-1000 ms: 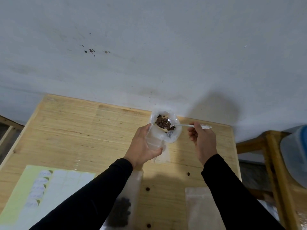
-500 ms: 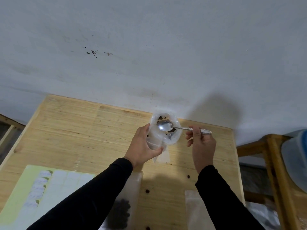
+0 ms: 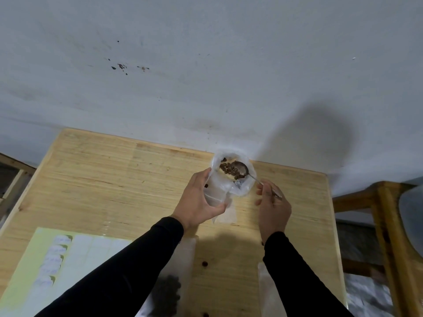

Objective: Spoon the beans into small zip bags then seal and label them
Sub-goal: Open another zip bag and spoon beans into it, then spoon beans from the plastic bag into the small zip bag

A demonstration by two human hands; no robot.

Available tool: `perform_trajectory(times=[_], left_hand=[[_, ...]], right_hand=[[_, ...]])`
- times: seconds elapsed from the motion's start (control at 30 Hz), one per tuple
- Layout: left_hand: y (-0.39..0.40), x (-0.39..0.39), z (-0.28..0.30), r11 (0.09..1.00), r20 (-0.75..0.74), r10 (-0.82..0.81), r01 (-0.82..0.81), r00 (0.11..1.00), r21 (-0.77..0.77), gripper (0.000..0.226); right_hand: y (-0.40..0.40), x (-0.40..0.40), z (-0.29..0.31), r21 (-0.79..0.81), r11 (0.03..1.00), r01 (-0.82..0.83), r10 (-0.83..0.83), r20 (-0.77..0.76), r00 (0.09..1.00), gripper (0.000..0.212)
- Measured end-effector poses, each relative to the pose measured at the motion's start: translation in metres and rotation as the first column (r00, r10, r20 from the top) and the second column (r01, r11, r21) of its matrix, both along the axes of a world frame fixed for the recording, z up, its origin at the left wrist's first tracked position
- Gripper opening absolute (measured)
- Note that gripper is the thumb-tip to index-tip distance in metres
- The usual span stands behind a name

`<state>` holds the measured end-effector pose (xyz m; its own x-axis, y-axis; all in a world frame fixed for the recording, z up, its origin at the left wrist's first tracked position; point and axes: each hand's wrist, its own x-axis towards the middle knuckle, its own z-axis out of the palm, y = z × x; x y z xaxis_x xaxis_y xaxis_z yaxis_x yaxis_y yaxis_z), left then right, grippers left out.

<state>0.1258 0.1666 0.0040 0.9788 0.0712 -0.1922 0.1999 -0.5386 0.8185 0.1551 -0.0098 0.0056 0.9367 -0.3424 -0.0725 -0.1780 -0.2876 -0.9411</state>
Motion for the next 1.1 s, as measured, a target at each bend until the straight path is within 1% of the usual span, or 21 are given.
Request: perform_trajectory(times=[0.03,0.1,0.2,0.3,0.4,0.5,0.7,0.83,0.9,0.97,1.03,1.1], left_hand=[[0.000,0.000,0.000,1.000,0.000,-0.001,0.001,1.000,-0.001,0.098],[0.001,0.001,0.001,1.000,0.003,-0.004,0.004,1.000,-0.010,0.097],[0.002,0.004,0.001,1.000,0.012,-0.014,0.014,1.000,-0.024,0.096],[0.004,0.005,0.002,1.000,0.022,-0.025,0.025,0.999,-0.010,0.097],[0.006,0.005,0.002,1.000,0.022,-0.025,0.025,0.999,-0.002,0.096],[0.006,0.004,0.002,1.000,0.022,-0.021,0.021,1.000,-0.008,0.095],[0.004,0.004,0.003,1.000,0.033,-0.015,0.015,0.999,-0.001,0.095],[0.003,0.003,0.002,1.000,0.028,0.002,-0.001,1.000,-0.028,0.099],[0.002,0.003,0.003,0.999,0.028,0.002,-0.001,1.000,-0.036,0.101],[0.002,0.004,0.004,0.999,0.030,0.005,-0.004,1.000,-0.038,0.102],[0.002,0.004,0.005,1.000,0.037,0.001,0.000,0.999,-0.020,0.103],[0.003,0.003,0.006,1.000,0.035,-0.005,0.005,0.999,-0.009,0.104]], right_hand=[[0.002,0.000,-0.002,0.075,0.996,0.039,-0.034,-0.067,0.997,0.020],[0.005,-0.002,-0.005,0.211,0.974,0.077,-0.042,-0.166,0.985,0.021],[0.012,-0.003,-0.005,0.355,0.929,0.108,-0.017,-0.251,0.968,0.019],[0.017,-0.001,0.000,0.423,0.896,0.133,0.010,-0.318,0.948,0.016],[0.014,0.002,0.004,0.465,0.874,0.140,0.034,-0.346,0.938,0.016],[0.009,0.004,0.007,0.502,0.844,0.190,-0.005,-0.346,0.938,0.017],[0.000,0.005,0.018,0.499,0.836,0.227,-0.082,-0.295,0.952,0.018],[-0.006,0.005,0.034,0.506,0.846,0.167,-0.053,-0.232,0.971,0.020],[-0.007,0.003,0.044,0.494,0.863,0.102,-0.006,-0.192,0.981,0.020],[-0.005,0.000,0.052,0.439,0.898,0.000,0.064,-0.132,0.989,0.021],[-0.003,-0.004,0.056,0.298,0.947,-0.121,0.144,-0.054,0.988,0.024],[-0.002,-0.004,0.059,0.161,0.969,-0.186,0.186,0.016,0.982,0.024]])
